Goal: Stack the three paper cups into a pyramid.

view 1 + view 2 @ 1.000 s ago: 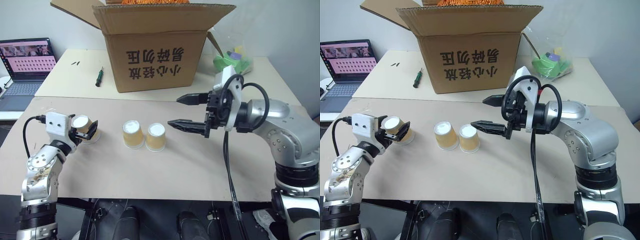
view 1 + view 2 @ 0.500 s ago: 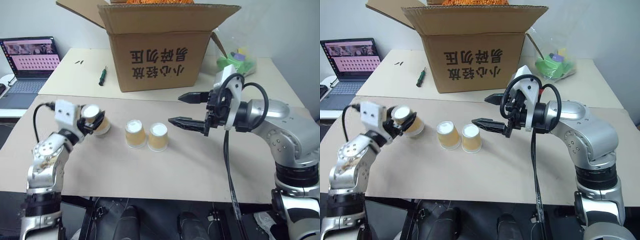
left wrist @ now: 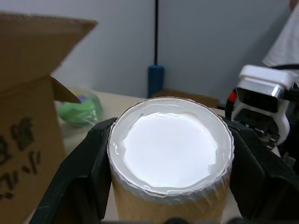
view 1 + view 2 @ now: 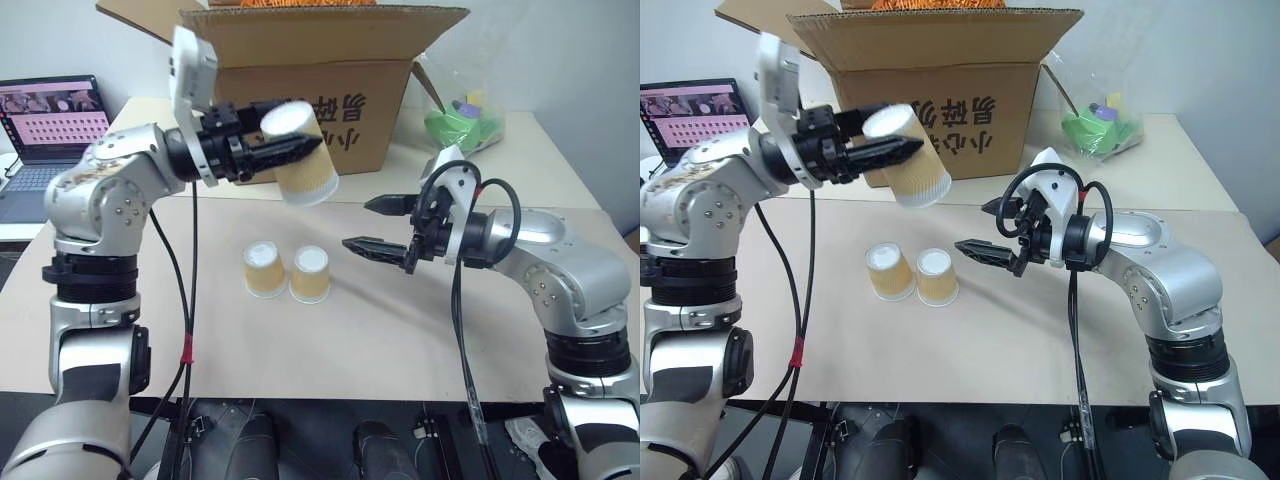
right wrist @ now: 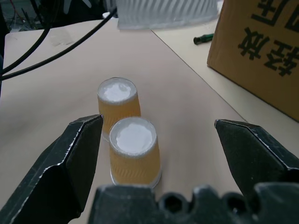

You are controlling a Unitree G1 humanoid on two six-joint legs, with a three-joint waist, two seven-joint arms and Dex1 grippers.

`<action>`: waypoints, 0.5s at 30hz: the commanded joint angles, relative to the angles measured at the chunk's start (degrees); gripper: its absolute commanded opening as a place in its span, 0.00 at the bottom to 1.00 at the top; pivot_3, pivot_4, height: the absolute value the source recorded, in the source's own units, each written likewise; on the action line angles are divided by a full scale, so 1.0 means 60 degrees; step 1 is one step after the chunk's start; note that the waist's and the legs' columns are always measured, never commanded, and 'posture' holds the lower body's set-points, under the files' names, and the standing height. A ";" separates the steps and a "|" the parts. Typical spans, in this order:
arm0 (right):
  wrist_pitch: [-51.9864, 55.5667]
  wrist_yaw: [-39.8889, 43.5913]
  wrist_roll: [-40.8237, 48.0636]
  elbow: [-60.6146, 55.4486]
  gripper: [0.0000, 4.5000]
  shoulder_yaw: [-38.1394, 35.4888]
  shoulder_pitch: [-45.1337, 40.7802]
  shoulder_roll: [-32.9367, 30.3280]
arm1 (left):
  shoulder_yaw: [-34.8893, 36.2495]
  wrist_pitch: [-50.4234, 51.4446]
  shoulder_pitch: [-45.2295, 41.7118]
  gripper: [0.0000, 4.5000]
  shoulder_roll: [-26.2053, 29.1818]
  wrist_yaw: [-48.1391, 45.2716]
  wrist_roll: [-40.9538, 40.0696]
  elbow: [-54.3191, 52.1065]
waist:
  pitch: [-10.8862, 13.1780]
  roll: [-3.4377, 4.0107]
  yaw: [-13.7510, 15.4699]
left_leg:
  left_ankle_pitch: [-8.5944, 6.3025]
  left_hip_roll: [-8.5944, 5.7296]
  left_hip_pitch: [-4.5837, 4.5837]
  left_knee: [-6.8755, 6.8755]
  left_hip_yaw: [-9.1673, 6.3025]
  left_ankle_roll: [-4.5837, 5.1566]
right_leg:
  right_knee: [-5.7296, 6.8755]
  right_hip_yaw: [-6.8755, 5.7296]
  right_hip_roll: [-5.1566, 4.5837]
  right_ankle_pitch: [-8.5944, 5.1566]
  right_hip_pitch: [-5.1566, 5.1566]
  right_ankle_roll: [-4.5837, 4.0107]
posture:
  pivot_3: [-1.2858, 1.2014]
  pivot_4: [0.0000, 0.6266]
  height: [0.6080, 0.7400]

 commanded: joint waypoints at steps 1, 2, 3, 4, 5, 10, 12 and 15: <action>-0.0221 -0.0269 -0.0022 -0.0614 1.00 -0.0490 0.0311 -0.0194 | -0.0718 -0.1261 0.0099 0.74 0.0425 -0.0992 0.1166 0.0641 | 0.0000 0.0000 0.0021 | 0.0000 0.0000 0.0000 -0.0002 0.0000 0.0000 | -0.0001 -0.0001 0.0000 0.0000 0.0000 -0.0001 | 0.52 0.24 0.70; -0.0205 -0.0318 0.0000 -0.0669 1.00 -0.0526 0.0372 -0.0209 | -0.0771 -0.1316 0.0123 0.74 0.0447 -0.1136 0.1244 0.0762 | 0.0001 0.0001 0.0021 | 0.0000 0.0000 -0.0001 -0.0008 0.0000 0.0000 | -0.0007 -0.0001 0.0000 -0.0001 0.0000 -0.0001 | 0.52 0.24 0.70; -0.0198 -0.0368 0.0010 -0.0718 1.00 -0.0544 0.0432 -0.0230 | -0.0806 -0.1451 0.0146 0.74 0.0452 -0.1261 0.1338 0.0876 | 0.0003 0.0002 0.0035 | 0.0000 0.0000 -0.0004 -0.0007 0.0001 0.0000 | -0.0007 0.0001 -0.0001 -0.0001 -0.0003 -0.0001 | 0.52 0.24 0.70; -0.0199 -0.0407 0.0021 -0.0753 1.00 -0.0556 0.0481 -0.0248 | -0.0834 -0.1536 0.0161 0.74 0.0456 -0.1365 0.1426 0.0963 | 0.0003 0.0002 0.0049 | 0.0000 0.0000 -0.0012 -0.0005 0.0001 0.0000 | -0.0006 -0.0001 -0.0001 -0.0001 -0.0010 -0.0001 | 0.52 0.24 0.70; -0.0202 -0.0449 0.0020 -0.0771 1.00 -0.0570 0.0523 -0.0260 | -0.0852 -0.1588 0.0181 0.74 0.0451 -0.1481 0.1478 0.1023 | 0.0003 0.0002 0.0062 | 0.0000 0.0000 -0.0013 -0.0004 0.0001 0.0000 | -0.0005 -0.0001 -0.0001 -0.0001 -0.0010 -0.0001 | 0.52 0.24 0.70; -0.0211 -0.0555 0.0041 -0.0815 1.00 -0.0622 0.0620 -0.0264 | -0.0818 -0.1736 0.0407 0.74 0.0327 -0.1743 0.1641 0.1032 | 0.0003 0.0002 0.0071 | 0.0000 0.0000 -0.0013 0.0001 0.0001 0.0000 | -0.0004 -0.0002 -0.0002 -0.0001 -0.0006 -0.0001 | 0.52 0.24 0.70; -0.0213 -0.0574 0.0034 -0.0809 1.00 -0.0613 0.0631 -0.0261 | -0.0885 -0.1730 0.0577 0.74 0.0296 -0.1798 0.1676 0.0880 | 0.0003 0.0002 0.0071 | 0.0000 0.0000 -0.0012 0.0001 0.0001 0.0000 | -0.0004 -0.0002 -0.0002 -0.0001 -0.0005 -0.0001 | 0.52 0.24 0.70; -0.0217 -0.0587 0.0030 -0.0789 1.00 -0.0587 0.0632 -0.0264 | -0.0983 -0.1712 0.0891 0.74 0.0253 -0.1866 0.1743 0.0640 | 0.0003 0.0003 0.0072 | 0.0000 0.0000 -0.0012 0.0001 0.0001 0.0000 | -0.0003 -0.0002 -0.0003 -0.0001 -0.0005 -0.0001 | 0.52 0.24 0.70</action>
